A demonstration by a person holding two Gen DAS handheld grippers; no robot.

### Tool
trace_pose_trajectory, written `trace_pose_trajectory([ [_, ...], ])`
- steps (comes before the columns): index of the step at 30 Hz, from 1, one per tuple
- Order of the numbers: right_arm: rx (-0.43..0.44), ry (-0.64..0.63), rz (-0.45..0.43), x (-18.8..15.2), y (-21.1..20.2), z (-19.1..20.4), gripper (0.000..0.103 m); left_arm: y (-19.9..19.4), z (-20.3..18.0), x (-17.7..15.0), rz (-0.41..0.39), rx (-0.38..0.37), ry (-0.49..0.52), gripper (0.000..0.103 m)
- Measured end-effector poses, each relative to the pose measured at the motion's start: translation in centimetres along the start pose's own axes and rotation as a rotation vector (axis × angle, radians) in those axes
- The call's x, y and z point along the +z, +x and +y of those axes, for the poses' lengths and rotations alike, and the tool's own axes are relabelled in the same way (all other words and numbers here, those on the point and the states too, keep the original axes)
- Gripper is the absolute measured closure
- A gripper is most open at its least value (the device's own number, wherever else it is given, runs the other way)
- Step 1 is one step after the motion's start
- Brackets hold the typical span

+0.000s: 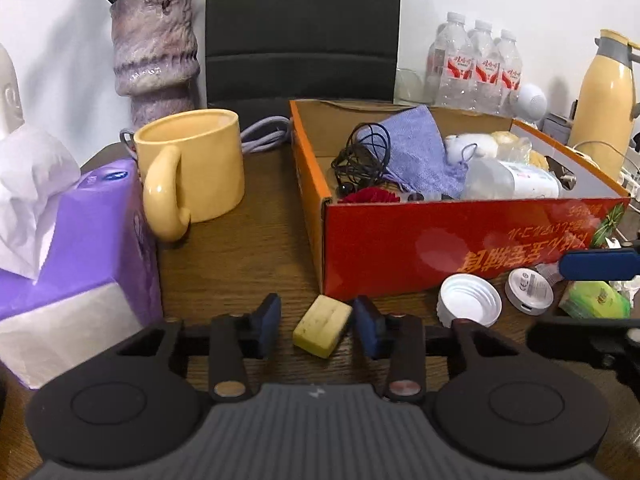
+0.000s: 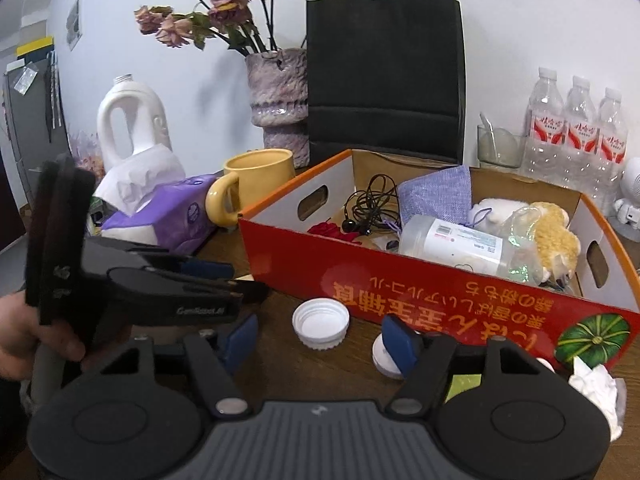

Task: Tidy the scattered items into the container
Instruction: 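Grasp the yellow soap bar with the left gripper while the right grasps a white cap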

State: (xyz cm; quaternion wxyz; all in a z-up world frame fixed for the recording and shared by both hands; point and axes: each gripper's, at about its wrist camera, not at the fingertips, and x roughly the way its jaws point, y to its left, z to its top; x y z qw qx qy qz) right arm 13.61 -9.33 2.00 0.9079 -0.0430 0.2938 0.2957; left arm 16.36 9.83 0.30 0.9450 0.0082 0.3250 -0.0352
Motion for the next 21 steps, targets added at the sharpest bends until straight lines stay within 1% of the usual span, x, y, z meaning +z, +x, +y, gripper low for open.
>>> trace_pose_trajectory([
  [1, -0.002, 0.007, 0.003, 0.1, 0.3, -0.2, 0.036, 0.0, 0.0, 0.0, 0.004, -0.004, -0.002, 0.065],
  [2, 0.000, 0.009, 0.006, 0.2, 0.6, -0.3, 0.036, 0.0, 0.1, 0.0, 0.005, -0.008, -0.005, 0.073],
  [3, 0.004, 0.016, 0.011, 0.3, 0.9, -0.4, 0.036, -0.1, 0.2, 0.1, 0.004, -0.006, -0.011, 0.078],
  [5, 0.016, 0.023, 0.020, 0.5, 1.5, -0.4, 0.036, -0.2, 0.4, 0.1, 0.008, 0.000, -0.027, 0.079],
  [7, 0.017, 0.014, 0.034, 0.6, 2.1, -0.3, 0.037, -0.5, 0.9, 0.3, 0.004, 0.004, -0.067, 0.079],
  [11, 0.028, -0.004, 0.056, 0.6, 2.9, 0.0, 0.040, -2.6, 1.3, 0.8, -0.044, 0.009, -0.117, 0.080],
  [15, 0.001, -0.012, 0.082, 0.8, 4.1, 0.3, 0.042, -4.8, 0.7, 1.3, -0.095, 0.035, -0.144, 0.080],
  [17, -0.004, -0.019, 0.097, 0.8, 4.6, 0.5, 0.045, -5.7, 0.5, 1.4, -0.115, 0.038, -0.155, 0.080],
  [21, -0.021, -0.036, 0.112, 0.6, 5.3, 0.8, 0.049, -7.2, -0.2, 1.6, -0.144, 0.036, -0.145, 0.080],
])
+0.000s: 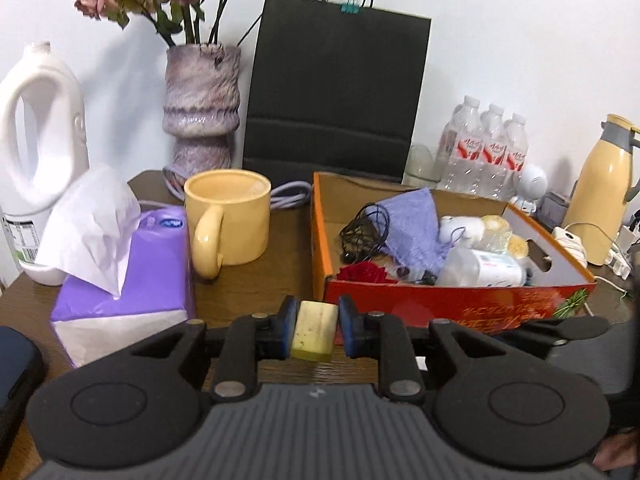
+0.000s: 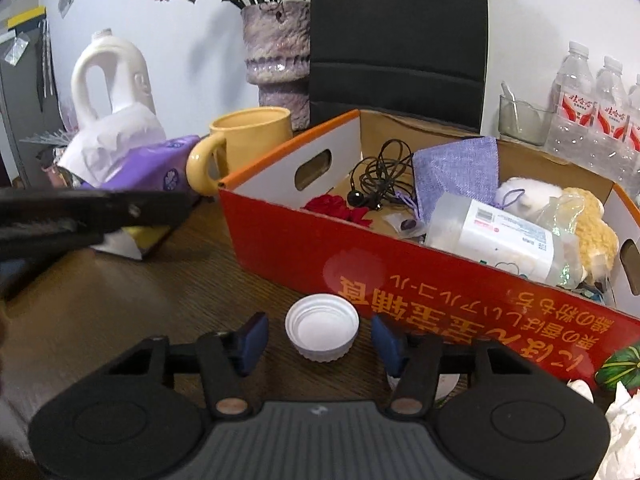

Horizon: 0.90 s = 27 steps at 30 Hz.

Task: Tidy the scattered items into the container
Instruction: 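Grasp the yellow soap bar with the left gripper while the right grasps a white cap, then carry the soap bar with the left gripper while the right carries the cap over the box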

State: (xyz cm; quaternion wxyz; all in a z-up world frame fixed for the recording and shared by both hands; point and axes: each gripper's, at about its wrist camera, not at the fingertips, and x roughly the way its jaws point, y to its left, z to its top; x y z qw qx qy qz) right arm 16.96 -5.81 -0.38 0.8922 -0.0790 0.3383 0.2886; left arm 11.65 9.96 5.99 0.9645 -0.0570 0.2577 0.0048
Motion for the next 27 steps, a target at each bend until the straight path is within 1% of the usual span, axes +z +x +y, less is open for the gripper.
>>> trace_pose_trajectory([
  [2, 0.002, -0.002, 0.010, -0.1, 0.4, 0.1, 0.057, -0.4, -0.2, 0.1, -0.010, 0.003, 0.004, 0.080],
  [4, -0.018, -0.014, 0.004, -0.2, 0.4, 0.4, 0.059, -0.8, -0.5, 0.2, -0.020, 0.009, 0.005, 0.080],
  [5, -0.024, -0.020, 0.004, -0.2, 0.5, 0.5, 0.064, -1.0, -0.6, 0.3, -0.024, 0.010, 0.004, 0.080],
  [11, -0.035, -0.044, -0.008, -0.5, -0.1, 1.2, 0.064, -2.2, -1.3, 0.4, -0.056, 0.037, 0.001, 0.080],
  [13, -0.049, -0.069, -0.045, -0.7, -1.7, 1.7, 0.064, -3.1, -1.8, 0.3, -0.070, 0.057, -0.002, 0.080],
  [16, -0.065, -0.081, -0.123, -1.1, -5.2, 1.7, 0.064, -5.2, -3.2, -0.3, -0.122, 0.059, 0.002, 0.080],
  [19, -0.079, -0.059, -0.185, -2.0, -9.2, 1.2, 0.064, -6.9, -5.3, -1.4, -0.147, 0.042, 0.029, 0.080],
  [23, -0.112, -0.035, -0.263, -3.2, -14.0, 0.5, 0.064, -8.5, -7.9, -2.7, -0.169, -0.003, 0.045, 0.080],
  [25, -0.129, -0.008, -0.297, -3.5, -15.9, -0.1, 0.064, -9.3, -9.3, -3.5, -0.190, -0.009, 0.071, 0.080],
  [27, -0.156, 0.013, -0.328, -3.4, -17.5, -0.7, 0.064, -9.7, -10.4, -3.8, -0.194, -0.032, 0.078, 0.080],
])
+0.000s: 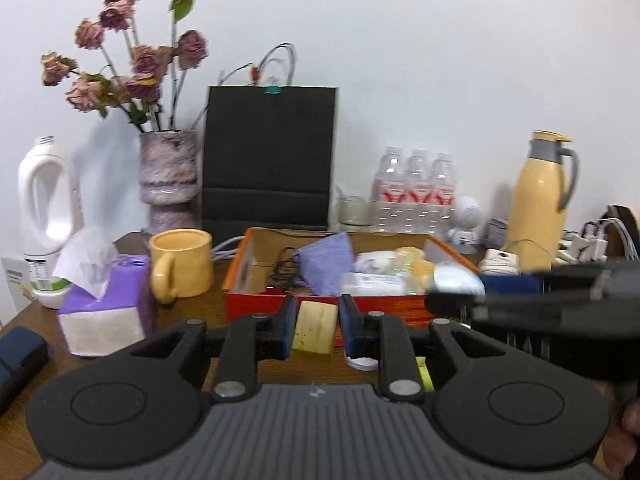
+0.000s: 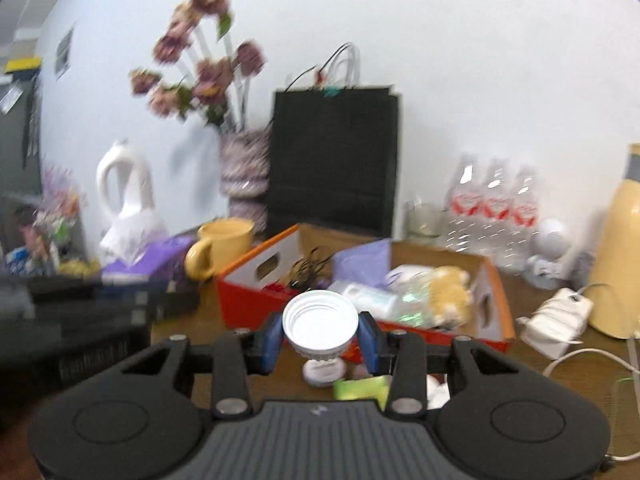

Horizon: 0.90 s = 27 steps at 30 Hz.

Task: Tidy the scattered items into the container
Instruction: 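Carry the soap bar with the left gripper while the right carries the cap over the box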

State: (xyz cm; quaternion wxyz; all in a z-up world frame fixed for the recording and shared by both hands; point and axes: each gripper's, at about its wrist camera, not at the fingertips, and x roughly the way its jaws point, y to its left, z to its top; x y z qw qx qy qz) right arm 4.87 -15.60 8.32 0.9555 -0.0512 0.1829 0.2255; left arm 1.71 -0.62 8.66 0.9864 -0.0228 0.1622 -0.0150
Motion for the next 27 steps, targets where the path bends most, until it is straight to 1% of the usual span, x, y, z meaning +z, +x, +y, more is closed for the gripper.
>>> trace_pose_trajectory([
  [2, -0.014, 0.002, -0.033, 0.6, -1.1, -0.7, 0.064, -0.2, -0.7, 0.5, -0.017, -0.028, -0.003, 0.080],
  [4, -0.018, -0.003, -0.061, 1.5, -2.0, -1.4, 0.064, 0.2, -0.8, 1.3, -0.030, -0.034, 0.003, 0.080],
  [6, -0.044, -0.012, -0.089, 2.7, -2.2, -2.6, 0.064, 1.6, -0.5, 2.9, -0.031, -0.042, 0.002, 0.080],
  [8, -0.061, 0.009, -0.104, 3.9, -2.1, -4.3, 0.064, 3.3, -0.1, 4.7, -0.029, -0.029, 0.002, 0.080],
  [10, -0.061, 0.044, -0.104, 5.4, -1.6, -6.6, 0.064, 5.4, 0.5, 6.6, -0.011, -0.030, 0.003, 0.080],
  [11, -0.063, 0.051, -0.099, 6.1, -1.2, -7.4, 0.064, 6.8, 0.9, 7.6, 0.008, -0.034, -0.016, 0.080],
  [13, -0.064, 0.069, -0.074, 7.6, 0.3, -9.2, 0.064, 9.2, 1.5, 9.0, 0.048, -0.057, -0.021, 0.080],
  [15, -0.060, 0.088, -0.033, 8.6, 2.0, -10.9, 0.064, 11.9, 1.9, 10.2, 0.096, -0.041, -0.022, 0.080],
  [16, -0.053, 0.111, 0.007, 9.3, 3.3, -12.0, 0.064, 13.0, 2.1, 10.7, 0.110, -0.034, -0.016, 0.080],
  [17, -0.044, 0.129, 0.041, 9.6, 4.4, -12.7, 0.064, 14.5, 2.2, 11.1, 0.132, -0.008, -0.006, 0.080],
  [18, -0.036, 0.153, 0.085, 10.0, 6.0, -13.6, 0.064, 15.8, 2.3, 11.2, 0.159, -0.009, 0.011, 0.079],
  [19, -0.034, 0.159, 0.137, 10.1, 7.6, -14.1, 0.064, 17.4, 2.4, 11.2, 0.200, -0.036, 0.024, 0.079],
  [20, -0.036, 0.170, 0.194, 10.1, 9.3, -14.5, 0.064, 19.0, 2.6, 11.0, 0.244, -0.042, 0.018, 0.079],
  [21, -0.048, 0.180, 0.246, 9.9, 11.0, -14.8, 0.064, 20.7, 2.9, 10.6, 0.296, -0.014, -0.007, 0.079],
  [22, -0.072, 0.165, 0.314, 9.5, 13.1, -15.0, 0.064, 21.9, 3.0, 10.3, 0.329, -0.006, -0.012, 0.079],
  [23, -0.088, 0.162, 0.352, 9.1, 14.4, -15.1, 0.064, 23.3, 3.1, 9.7, 0.367, -0.006, -0.013, 0.079],
  [24, -0.099, 0.165, 0.391, 8.6, 15.7, -15.2, 0.064, 24.1, 3.0, 9.3, 0.392, 0.012, -0.018, 0.079],
  [25, -0.099, 0.164, 0.436, 8.0, 17.2, -15.3, 0.064, 24.9, 2.8, 8.8, 0.417, 0.024, -0.009, 0.080],
  [27, -0.090, 0.184, 0.487, 7.0, 18.9, -15.5, 0.064, 26.1, 2.5, 7.9, 0.454, 0.030, 0.004, 0.079],
])
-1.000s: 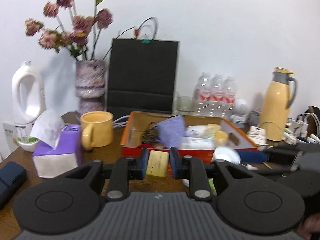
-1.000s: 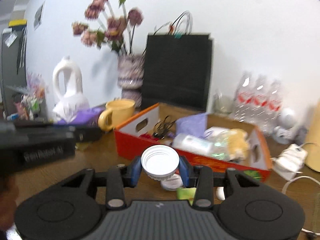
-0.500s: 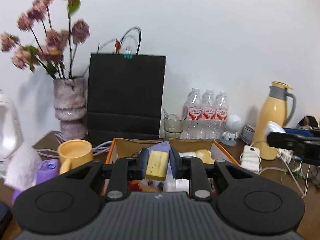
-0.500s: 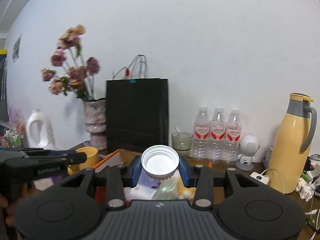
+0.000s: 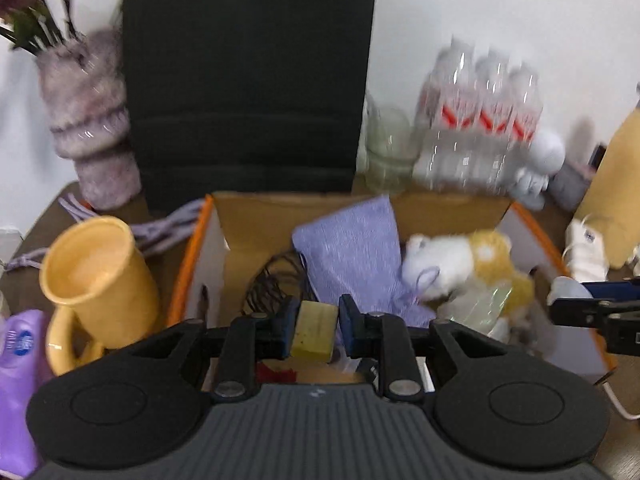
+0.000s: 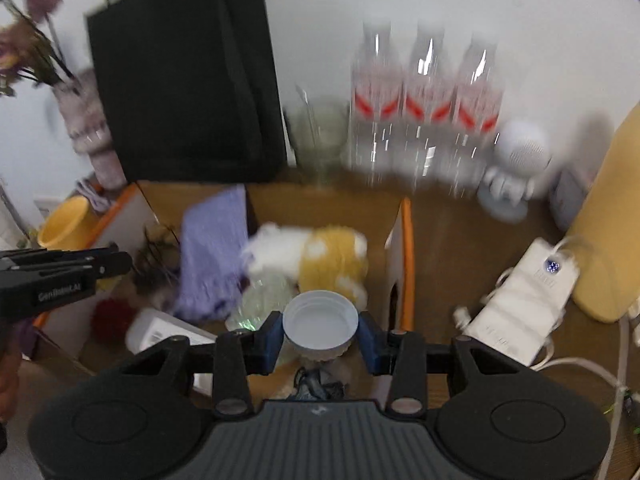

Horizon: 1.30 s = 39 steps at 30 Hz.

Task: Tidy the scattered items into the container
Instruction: 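Carry the soap bar with the left gripper while the right carries the cap over the box, then open both grippers to drop the soap bar and cap into the box, then withdraw both grippers from the box toward the items beside it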

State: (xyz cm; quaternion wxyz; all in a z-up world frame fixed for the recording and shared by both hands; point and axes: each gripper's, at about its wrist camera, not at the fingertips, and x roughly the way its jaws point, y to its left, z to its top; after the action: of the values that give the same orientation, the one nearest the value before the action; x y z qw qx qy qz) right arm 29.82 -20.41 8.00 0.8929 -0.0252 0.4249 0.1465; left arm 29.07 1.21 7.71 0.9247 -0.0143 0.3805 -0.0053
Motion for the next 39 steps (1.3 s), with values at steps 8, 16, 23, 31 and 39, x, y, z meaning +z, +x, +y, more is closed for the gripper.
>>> trace_pose_trajectory([
  [8, 0.100, 0.046, 0.127, 0.6, 4.9, 0.2, 0.064, 3.6, -0.9, -0.8, 0.120, 0.033, 0.021, 0.079],
  [16, 0.064, -0.013, 0.202, 0.1, 5.6, 1.3, 0.056, 3.3, -0.6, -0.7, 0.130, 0.029, 0.034, 0.067],
  [23, 0.059, 0.011, 0.130, 1.7, 1.8, 0.8, 0.035, 1.0, -0.5, 0.6, 0.119, 0.034, 0.030, 0.022],
  [31, 0.057, 0.025, 0.063, 2.3, -2.6, 0.8, 0.028, -3.5, -0.9, 1.7, 0.051, 0.111, 0.033, 0.001],
  [39, 0.062, -0.004, 0.005, 1.6, -5.5, 2.3, 0.021, -6.8, -0.7, 1.2, -0.033, 0.152, -0.040, 0.000],
])
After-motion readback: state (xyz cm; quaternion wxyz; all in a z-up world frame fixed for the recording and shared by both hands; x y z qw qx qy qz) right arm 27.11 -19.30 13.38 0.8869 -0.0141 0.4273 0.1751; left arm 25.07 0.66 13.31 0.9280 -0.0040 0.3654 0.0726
